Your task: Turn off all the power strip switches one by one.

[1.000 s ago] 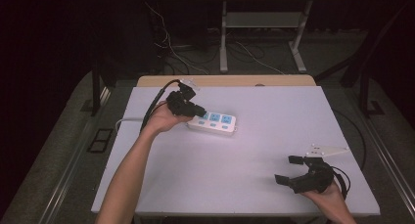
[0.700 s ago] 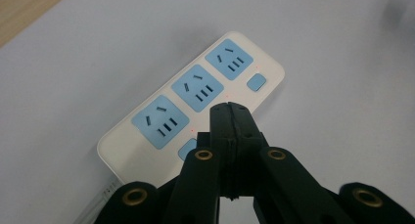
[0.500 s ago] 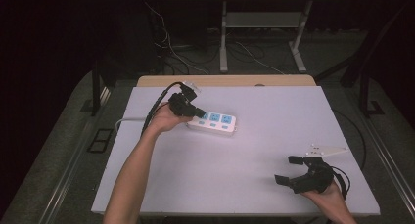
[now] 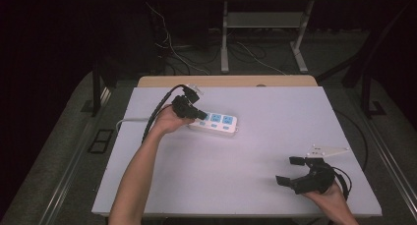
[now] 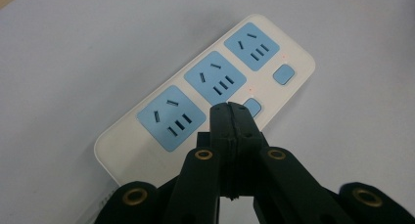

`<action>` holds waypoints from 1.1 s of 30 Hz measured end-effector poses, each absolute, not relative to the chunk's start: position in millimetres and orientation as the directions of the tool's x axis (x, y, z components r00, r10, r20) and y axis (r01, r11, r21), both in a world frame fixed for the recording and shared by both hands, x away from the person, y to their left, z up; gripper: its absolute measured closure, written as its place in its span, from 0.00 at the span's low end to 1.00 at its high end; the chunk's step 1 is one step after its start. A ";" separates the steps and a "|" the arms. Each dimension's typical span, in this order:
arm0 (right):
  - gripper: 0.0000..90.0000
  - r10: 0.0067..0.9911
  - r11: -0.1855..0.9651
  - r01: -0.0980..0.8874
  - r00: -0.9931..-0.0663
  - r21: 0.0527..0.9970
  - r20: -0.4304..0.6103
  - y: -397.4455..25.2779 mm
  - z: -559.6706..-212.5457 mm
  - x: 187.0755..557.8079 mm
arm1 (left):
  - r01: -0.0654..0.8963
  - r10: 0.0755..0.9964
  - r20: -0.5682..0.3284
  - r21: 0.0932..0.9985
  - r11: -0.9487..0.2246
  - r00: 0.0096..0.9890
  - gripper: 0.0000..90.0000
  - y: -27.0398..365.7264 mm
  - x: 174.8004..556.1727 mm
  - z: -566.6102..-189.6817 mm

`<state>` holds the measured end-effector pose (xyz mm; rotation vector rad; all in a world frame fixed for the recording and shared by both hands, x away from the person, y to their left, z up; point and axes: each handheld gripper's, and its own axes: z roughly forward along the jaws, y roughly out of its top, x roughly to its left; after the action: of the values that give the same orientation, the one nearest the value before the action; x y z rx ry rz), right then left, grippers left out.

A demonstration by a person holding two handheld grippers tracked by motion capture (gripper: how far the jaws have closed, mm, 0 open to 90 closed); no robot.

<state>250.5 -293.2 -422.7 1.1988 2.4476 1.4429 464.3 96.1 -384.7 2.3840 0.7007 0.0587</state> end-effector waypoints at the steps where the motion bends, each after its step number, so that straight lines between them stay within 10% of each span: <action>1: 0.00 0.644 0.261 0.589 -0.697 0.765 0.316 -293.3 -422.7 250.4 | 0.470 0.499 -0.131 0.594 -0.652 0.857 0.99 96.0 464.4 -385.6; 33: 0.00 0.642 0.271 0.592 -0.699 0.759 0.315 -292.2 -423.6 250.6 | 0.501 0.527 -0.138 0.574 -0.647 0.839 0.99 99.9 468.0 -407.9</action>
<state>250.6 -292.2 -423.6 1.1962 2.4610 1.4297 468.0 99.9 -407.9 2.3966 0.7485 0.0550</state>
